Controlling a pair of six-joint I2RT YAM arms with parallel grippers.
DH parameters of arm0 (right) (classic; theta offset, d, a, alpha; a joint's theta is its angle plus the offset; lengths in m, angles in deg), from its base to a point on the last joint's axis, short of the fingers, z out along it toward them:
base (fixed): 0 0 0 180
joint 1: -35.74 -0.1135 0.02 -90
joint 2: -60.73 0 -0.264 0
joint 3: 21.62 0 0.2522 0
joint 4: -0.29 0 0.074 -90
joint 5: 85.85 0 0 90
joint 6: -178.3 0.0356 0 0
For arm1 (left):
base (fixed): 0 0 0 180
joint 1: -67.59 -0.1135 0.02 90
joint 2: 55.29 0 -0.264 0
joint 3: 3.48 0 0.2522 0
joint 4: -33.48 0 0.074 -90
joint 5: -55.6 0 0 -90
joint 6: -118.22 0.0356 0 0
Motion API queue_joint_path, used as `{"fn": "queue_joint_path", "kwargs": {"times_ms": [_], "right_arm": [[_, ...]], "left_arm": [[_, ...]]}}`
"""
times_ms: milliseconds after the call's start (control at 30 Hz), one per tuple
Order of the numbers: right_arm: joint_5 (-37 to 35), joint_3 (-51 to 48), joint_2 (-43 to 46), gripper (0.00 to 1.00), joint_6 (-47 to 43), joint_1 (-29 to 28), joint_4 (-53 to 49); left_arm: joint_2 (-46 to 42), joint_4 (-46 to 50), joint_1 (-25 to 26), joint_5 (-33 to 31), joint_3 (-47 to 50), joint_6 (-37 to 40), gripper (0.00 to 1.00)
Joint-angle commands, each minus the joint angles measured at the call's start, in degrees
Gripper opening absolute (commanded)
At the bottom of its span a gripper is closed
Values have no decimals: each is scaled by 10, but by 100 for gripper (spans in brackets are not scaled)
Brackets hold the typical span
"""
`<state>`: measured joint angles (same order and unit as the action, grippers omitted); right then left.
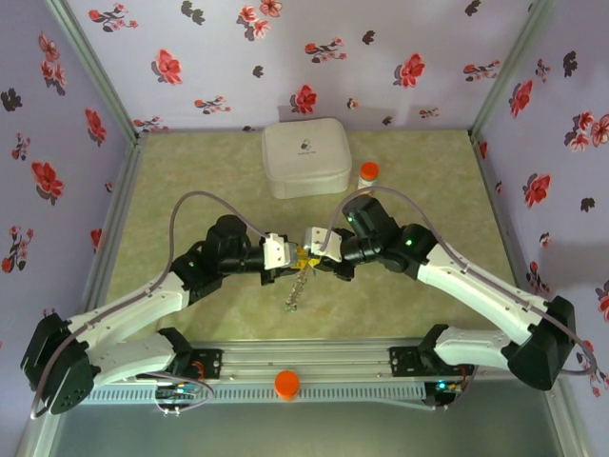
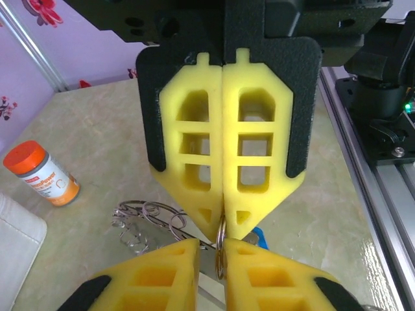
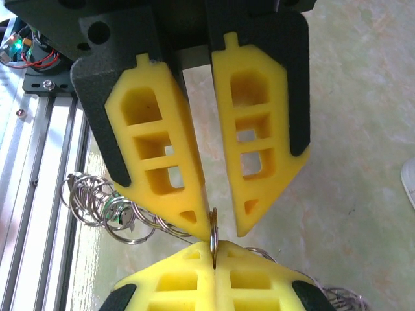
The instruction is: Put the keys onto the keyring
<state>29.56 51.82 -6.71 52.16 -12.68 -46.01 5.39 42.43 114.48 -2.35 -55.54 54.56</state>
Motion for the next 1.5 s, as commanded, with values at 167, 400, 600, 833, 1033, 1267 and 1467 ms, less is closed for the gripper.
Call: {"fn": "queue_joint_path", "kwargs": {"times_ms": [167,400,600,833,1033,1267,1467], "right_arm": [[9,42,-11,0,-25,-9,-14],[71,-13,30,22,19,28,25],[57,-63,67,24,56,35,59],[17,-88,79,26,70,34,69],[18,-83,64,30,78,34,48],[11,-101,63,32,93,34,69],[-18,-104,58,32,88,33,71]], "left_arm": [[8,34,2,19,-31,24,0],[-1,8,2,24,-12,19,0],[-9,-29,2,29,7,8,0],[-11,-36,2,32,11,10,0],[-11,-62,2,32,16,-2,0],[-4,-127,2,35,34,-35,0],[-4,-143,2,35,42,-47,0]]}}
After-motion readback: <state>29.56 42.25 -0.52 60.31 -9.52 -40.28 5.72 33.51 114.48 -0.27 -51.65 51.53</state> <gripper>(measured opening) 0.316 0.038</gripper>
